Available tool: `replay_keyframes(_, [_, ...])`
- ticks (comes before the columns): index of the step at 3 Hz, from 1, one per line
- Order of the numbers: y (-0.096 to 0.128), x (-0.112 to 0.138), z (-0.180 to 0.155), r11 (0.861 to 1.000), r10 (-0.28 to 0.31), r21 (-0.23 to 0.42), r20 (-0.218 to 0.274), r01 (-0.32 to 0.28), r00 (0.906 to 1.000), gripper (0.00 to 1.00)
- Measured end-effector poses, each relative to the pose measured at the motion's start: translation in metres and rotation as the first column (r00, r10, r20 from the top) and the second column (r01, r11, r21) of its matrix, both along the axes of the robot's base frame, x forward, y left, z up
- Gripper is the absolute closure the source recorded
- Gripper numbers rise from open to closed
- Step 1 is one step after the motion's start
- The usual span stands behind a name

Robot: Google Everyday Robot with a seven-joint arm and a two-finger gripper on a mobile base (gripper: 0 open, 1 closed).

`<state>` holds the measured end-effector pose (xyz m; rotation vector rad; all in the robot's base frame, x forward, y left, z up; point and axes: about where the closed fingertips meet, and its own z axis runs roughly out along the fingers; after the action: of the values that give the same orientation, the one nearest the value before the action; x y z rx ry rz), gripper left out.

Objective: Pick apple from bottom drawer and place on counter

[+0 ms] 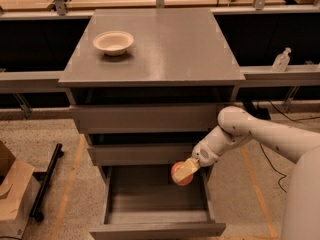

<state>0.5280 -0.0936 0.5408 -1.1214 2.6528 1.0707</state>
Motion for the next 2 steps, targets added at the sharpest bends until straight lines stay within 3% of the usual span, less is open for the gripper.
replay_keyframes(1, [-0.001, 0.003, 0.059, 0.996, 0.042, -0.088, 0.102, -0.033, 0.9939, 1.00])
replay_keyframes(2, [-0.002, 0.008, 0.087, 0.995, 0.045, -0.100, 0.153, -0.030, 0.9872, 1.00])
